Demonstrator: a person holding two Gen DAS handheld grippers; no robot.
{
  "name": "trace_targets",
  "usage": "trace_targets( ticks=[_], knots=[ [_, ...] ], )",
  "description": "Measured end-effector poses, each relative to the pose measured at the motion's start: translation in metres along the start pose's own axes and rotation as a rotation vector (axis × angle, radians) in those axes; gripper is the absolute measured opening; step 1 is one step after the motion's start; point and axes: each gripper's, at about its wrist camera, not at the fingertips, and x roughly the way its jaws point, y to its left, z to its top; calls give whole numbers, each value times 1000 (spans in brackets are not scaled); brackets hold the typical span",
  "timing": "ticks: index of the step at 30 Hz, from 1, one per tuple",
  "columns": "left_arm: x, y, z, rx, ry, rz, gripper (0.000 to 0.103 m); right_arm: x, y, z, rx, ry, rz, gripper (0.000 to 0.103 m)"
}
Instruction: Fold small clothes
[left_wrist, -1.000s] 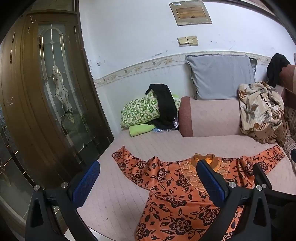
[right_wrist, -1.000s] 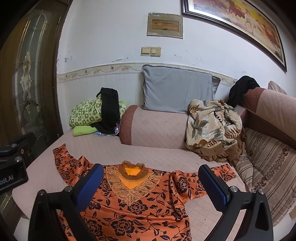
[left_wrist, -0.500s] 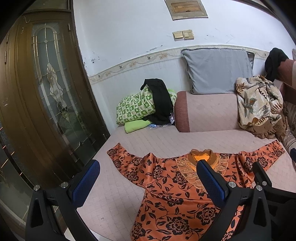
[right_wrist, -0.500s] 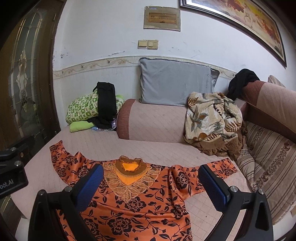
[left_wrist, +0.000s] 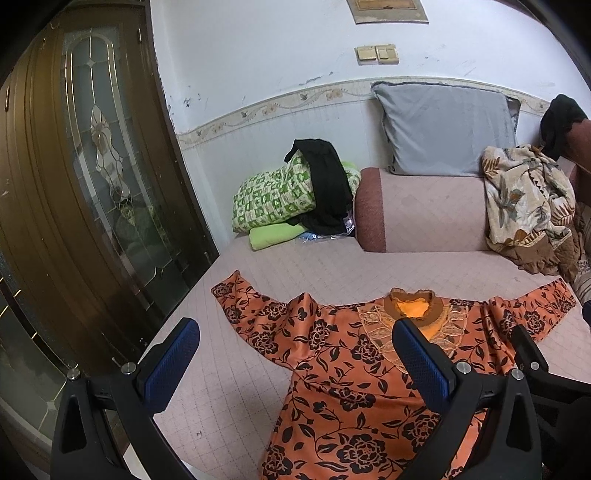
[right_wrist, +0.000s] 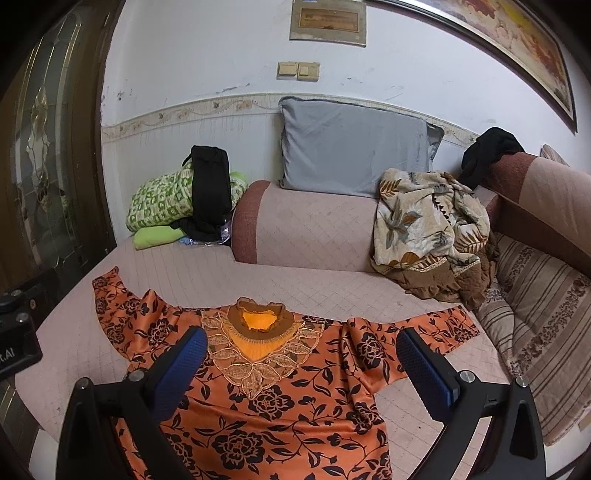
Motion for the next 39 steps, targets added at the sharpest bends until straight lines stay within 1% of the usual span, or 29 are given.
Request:
trace_targets(
  ticks=[5,10,14,15,17,18,19,20,21,23,24,26,27,28,29,30,31,32,33,34,35,36,37,38,39],
  knots=[
    [25,1,2,1,28,9,103,21,12,2,-11,13,1,103],
    [73,9,-6,0,93,42,103,56,23,-4,-29,50,7,103],
    [124,17,-17,24,161,80,103,98,32,-21,-41,126,29,103],
    [147,22,-23,33,201,102,103,110,34,-27,-44,147,39,103],
    [175,31,-30,34,251,140,103,134,36,-40,-44,182,53,103],
    [197,38,-36,35,281,170,103,143,36,-46,-43,198,58,103],
    [212,43,-40,37,299,184,103,153,36,-52,-39,216,67,103],
    [227,47,-43,38,315,182,103,163,35,-59,-32,240,80,103],
    [253,57,-46,25,345,157,103,175,32,-67,-17,262,102,103],
    [294,82,-45,-32,394,135,103,196,23,-80,21,297,148,103],
    [321,99,-45,-82,429,122,103,202,18,-85,36,302,167,103],
    [373,139,-41,-210,483,84,103,214,3,-97,86,284,228,103],
    [393,153,-38,-259,490,78,103,220,-5,-107,115,272,271,103],
    [411,164,-36,-299,500,72,103,223,-8,-111,126,274,290,103],
    [428,175,-36,-339,523,63,103,228,-10,-115,145,291,316,103],
    [455,189,-39,-406,569,57,102,234,-10,-116,170,323,343,103],
    [467,197,-42,-459,588,56,98,240,-12,-116,206,349,383,103],
    [479,204,-46,-522,597,50,85,242,-12,-115,233,356,412,103],
    [491,212,-52,-603,606,39,68,243,-16,-116,262,356,441,103],
    [498,215,-57,-656,616,30,62,243,-19,-117,265,350,444,103],
    [502,215,-58,-672,608,43,62,243,-21,-119,256,341,441,103],
    [502,209,-54,-636,559,79,62,242,-20,-119,245,332,439,103],
    [502,203,-50,-593,548,100,62,241,-19,-119,240,325,436,103],
    [505,195,-47,-548,545,118,53,240,-18,-118,247,320,440,103],
    [502,184,-41,-491,523,106,26,240,-19,-118,254,318,442,103]
  ],
)
